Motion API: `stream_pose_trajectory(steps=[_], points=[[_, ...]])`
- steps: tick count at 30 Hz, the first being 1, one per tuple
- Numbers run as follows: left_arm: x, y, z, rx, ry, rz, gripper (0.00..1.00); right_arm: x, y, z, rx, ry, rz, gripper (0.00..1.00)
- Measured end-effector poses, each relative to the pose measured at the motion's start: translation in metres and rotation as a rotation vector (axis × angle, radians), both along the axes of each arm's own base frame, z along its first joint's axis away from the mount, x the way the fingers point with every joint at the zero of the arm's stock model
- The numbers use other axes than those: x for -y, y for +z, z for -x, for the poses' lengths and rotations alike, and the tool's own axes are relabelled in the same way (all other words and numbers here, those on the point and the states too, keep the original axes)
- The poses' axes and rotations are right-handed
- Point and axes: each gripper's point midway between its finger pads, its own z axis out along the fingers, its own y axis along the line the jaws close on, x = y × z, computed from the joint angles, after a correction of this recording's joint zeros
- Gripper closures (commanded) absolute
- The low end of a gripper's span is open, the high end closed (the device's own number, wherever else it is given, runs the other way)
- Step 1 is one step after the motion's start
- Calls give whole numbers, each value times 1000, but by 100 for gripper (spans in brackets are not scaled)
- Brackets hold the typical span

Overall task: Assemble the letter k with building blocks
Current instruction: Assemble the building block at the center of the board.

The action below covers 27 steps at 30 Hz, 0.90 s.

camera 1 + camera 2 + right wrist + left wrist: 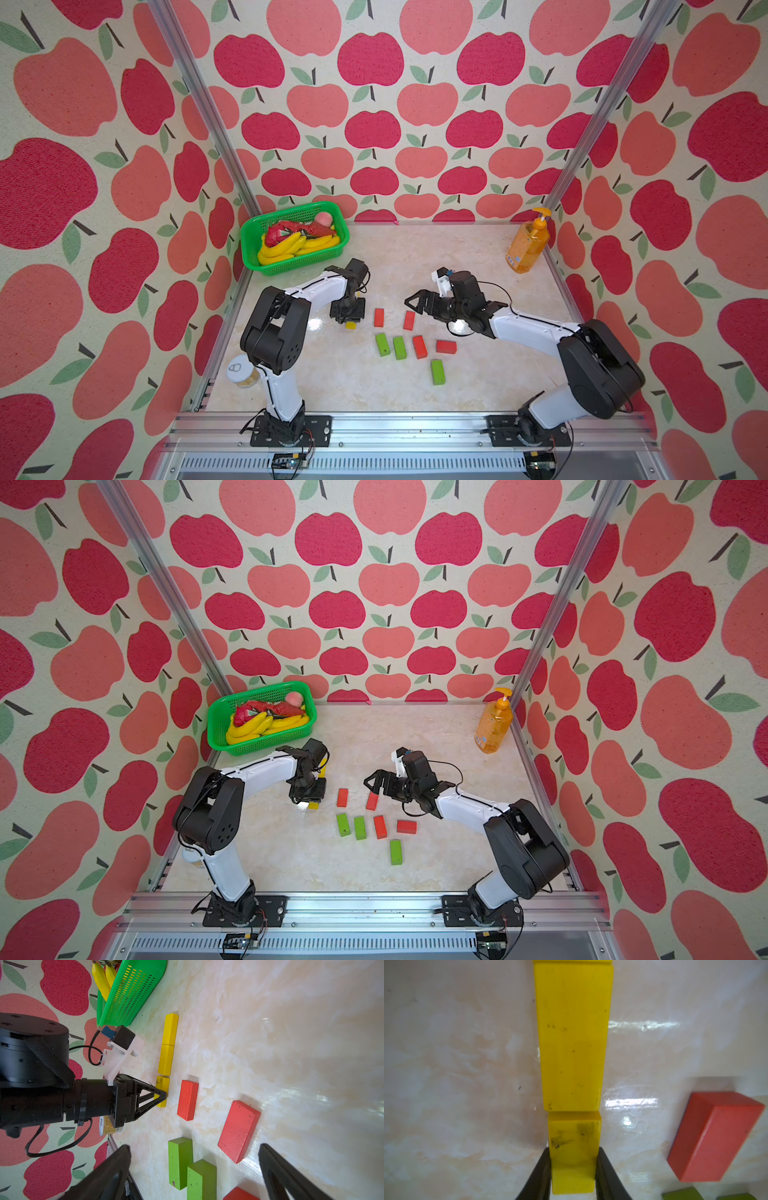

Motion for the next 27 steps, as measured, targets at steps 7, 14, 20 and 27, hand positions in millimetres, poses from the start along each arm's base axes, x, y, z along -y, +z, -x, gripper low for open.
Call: stream_pose_trajectory(steps=[7, 14, 20, 27], points=[[0, 0, -2, -1, 4, -1, 81, 0, 0, 0, 0, 1, 0, 1], [1, 0, -3, -8, 5, -3, 81, 0, 0, 0, 0, 0, 0, 1], [1, 0, -4, -10, 13, -4, 76, 0, 0, 0, 0, 1, 0, 1], [1, 0, -4, -11, 13, -4, 66, 0, 0, 0, 0, 1, 0, 1]])
